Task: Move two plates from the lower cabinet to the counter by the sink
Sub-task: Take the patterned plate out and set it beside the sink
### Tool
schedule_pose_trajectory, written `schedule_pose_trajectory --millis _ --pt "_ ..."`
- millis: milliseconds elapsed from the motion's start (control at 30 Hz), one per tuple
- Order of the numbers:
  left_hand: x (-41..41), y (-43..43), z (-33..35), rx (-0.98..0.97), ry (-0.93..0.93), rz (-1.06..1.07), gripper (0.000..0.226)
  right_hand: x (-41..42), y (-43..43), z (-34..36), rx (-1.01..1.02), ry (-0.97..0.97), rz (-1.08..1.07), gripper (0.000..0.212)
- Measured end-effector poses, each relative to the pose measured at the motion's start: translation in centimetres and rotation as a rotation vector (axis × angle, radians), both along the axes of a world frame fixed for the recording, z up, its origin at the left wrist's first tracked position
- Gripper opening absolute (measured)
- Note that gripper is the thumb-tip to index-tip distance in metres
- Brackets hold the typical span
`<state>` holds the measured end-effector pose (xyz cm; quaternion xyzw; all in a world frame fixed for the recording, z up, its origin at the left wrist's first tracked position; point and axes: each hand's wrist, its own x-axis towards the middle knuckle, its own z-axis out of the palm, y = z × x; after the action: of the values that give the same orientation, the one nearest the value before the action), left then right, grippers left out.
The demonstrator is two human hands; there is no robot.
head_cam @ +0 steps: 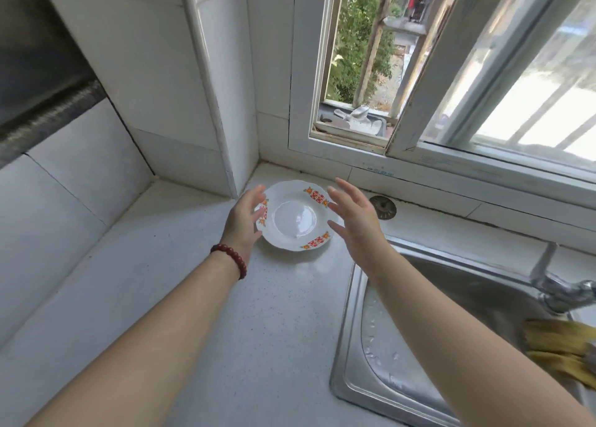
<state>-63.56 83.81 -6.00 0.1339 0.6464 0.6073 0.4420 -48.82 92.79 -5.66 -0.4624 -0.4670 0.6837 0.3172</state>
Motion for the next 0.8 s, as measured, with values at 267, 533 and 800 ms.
schedule_pose_trajectory --millis 267,533,800 --pt "4.9 -6.5 3.5 0.085 0.134 0.046 0.038 3.8 -6.2 3.4 0.020 0.110 0.096 0.040" --pt "12.0 -14.0 3.2 0.103 0.118 0.235 0.029 8.6 -12.1 2.8 -0.005 0.136 0.283 0.026" --pt "21.4 -22.0 1.5 0.119 0.137 0.446 0.035 14.3 -17.8 0.9 0.015 0.128 0.532 0.026"
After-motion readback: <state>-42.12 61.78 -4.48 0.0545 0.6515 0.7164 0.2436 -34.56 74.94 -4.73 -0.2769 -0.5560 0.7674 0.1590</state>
